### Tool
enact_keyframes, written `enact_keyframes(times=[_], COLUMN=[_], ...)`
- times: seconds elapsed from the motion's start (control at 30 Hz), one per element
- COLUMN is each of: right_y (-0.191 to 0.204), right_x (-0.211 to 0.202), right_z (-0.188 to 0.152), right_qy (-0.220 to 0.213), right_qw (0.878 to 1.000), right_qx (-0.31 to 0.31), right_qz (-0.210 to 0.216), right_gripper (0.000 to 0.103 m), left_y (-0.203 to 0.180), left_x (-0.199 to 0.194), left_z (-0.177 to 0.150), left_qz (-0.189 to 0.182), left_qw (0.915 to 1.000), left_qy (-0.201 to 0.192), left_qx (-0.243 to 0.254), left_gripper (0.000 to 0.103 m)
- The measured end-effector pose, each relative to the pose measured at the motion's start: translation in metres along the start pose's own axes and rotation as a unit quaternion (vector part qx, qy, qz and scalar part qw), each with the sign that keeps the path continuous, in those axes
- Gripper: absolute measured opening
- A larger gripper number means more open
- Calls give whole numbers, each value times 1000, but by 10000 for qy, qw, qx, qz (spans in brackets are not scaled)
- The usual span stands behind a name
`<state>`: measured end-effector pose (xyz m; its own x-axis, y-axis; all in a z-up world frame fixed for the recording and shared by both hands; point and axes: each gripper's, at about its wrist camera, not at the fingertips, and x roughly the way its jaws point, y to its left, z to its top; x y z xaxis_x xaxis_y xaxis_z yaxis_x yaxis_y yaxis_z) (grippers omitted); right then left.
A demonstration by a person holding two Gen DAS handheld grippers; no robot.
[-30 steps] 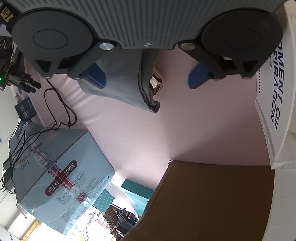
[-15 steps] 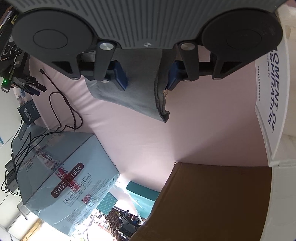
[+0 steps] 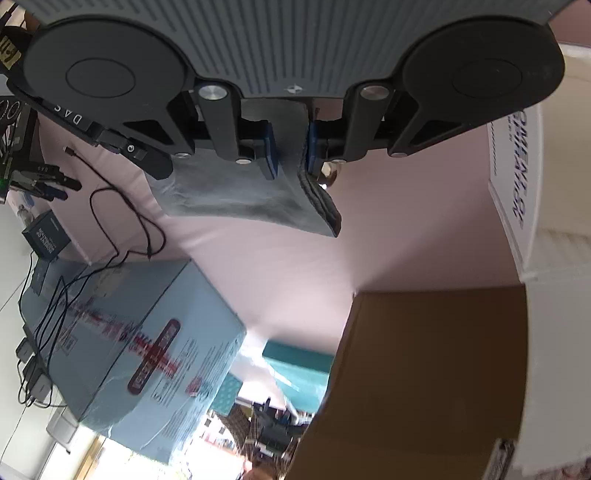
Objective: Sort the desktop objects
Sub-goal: 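Close the left gripper on the grey cloth while the right gripper pinches it too, then lift the grey cloth with both grippers and carry it toward the white box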
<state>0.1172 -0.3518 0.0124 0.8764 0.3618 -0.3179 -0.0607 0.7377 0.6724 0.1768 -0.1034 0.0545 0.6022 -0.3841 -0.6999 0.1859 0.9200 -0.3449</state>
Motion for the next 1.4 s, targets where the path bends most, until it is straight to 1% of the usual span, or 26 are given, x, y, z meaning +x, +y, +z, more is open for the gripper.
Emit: enact_keyframes(times=[0.17, 0.23, 0.33, 0.4, 0.5, 0.63, 0.73, 0.8, 0.87, 0.93, 1.13, 1.23, 1.33, 1.4], right_y=[14, 22, 33, 38, 42, 53, 69, 84, 102, 121, 183, 214, 249, 271], right_x=[-19, -27, -38, -42, -47, -53, -54, -51, -45, -37, -11, 3, 22, 34], right_z=[4, 3, 2, 2, 3, 2, -3, -7, -12, -18, -37, -49, -64, -74], right_qy=[-465, -695, -990, -1078, -1157, -1314, -1329, -1264, -1131, -1012, -739, -606, -479, -375], right_qw=[9981, 9955, 9898, 9870, 9845, 9804, 9763, 9738, 9717, 9683, 9580, 9522, 9487, 9486], right_qx=[-243, -416, -732, -848, -848, -928, -1112, -1260, -1437, -1604, -1879, -1955, -2049, -2006], right_qz=[329, 500, 712, 840, 1008, 1139, 1299, 1406, 1495, 1625, 2035, 2266, 2361, 2417], right_gripper=[7, 7, 7, 7, 7, 7, 7, 7, 7, 7, 7, 7, 7, 7], left_y=[-7, -14, -21, -24, -26, -24, -17, -9, 1, 13, 62, 92, 122, 141], left_x=[-22, -34, -51, -57, -65, -74, -84, -96, -111, -124, -156, -178, -201, -214], left_z=[1, 0, -2, -1, 1, 2, 4, 3, 1, -2, -1, -3, -2, 1], left_qz=[-13, 63, 78, 73, 67, 173, 260, 297, 491, 701, 995, 1165, 1359, 1322], left_qw=[9989, 9971, 9935, 9923, 9913, 9896, 9896, 9885, 9847, 9807, 9781, 9733, 9675, 9672], left_qy=[-457, -736, -1080, -1175, -1248, -1353, -1334, -1394, -1556, -1715, -1811, -1971, -2133, -2161], left_qx=[81, 204, 347, 396, 423, 452, 471, 496, 614, 628, 261, 135, -17, -168], left_gripper=[15, 15, 15, 15, 14, 14, 11, 11, 11, 11, 11, 11, 11, 11])
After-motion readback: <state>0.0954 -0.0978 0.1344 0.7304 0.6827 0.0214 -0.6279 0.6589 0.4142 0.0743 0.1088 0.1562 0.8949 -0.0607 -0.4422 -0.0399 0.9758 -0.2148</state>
